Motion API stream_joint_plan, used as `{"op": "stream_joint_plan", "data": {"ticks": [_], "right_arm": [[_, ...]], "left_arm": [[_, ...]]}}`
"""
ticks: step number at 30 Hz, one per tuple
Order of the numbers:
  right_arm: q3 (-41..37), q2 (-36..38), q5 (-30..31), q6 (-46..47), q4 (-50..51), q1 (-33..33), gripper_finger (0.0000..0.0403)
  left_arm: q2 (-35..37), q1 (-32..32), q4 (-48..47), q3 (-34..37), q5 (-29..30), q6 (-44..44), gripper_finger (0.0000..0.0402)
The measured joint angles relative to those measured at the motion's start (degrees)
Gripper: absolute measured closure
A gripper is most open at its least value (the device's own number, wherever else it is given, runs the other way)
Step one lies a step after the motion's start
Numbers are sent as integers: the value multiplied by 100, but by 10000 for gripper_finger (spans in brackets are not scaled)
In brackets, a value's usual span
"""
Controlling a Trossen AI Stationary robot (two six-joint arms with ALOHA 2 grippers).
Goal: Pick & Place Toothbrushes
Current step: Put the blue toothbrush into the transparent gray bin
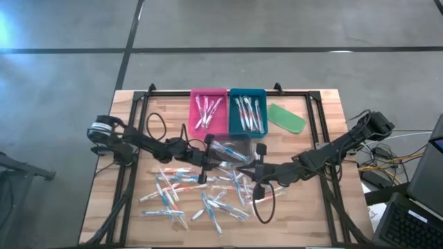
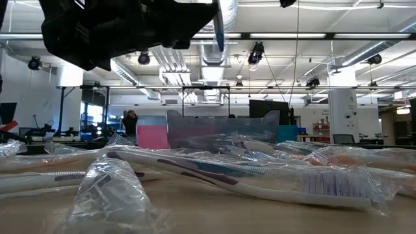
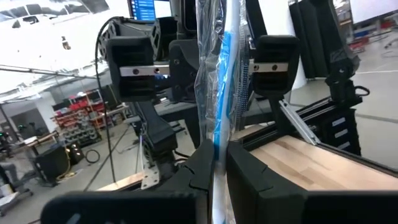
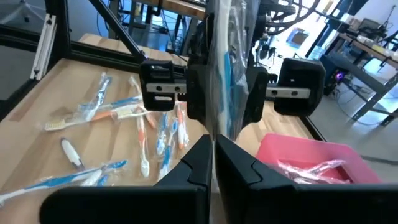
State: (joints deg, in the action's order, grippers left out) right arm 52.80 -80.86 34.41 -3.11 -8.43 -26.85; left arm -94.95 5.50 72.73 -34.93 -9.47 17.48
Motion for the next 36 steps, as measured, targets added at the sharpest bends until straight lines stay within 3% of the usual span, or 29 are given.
{"op": "stream_joint_plan", "data": {"ticks": [18, 36], "right_arm": [[0, 0, 1, -160, -254, 293, 278], [0, -2, -284, -182, -297, 303, 229]], "left_arm": [[-360, 0, -7, -344, 6, -446, 371], [-362, 0, -540, -754, 37, -154, 371]]}}
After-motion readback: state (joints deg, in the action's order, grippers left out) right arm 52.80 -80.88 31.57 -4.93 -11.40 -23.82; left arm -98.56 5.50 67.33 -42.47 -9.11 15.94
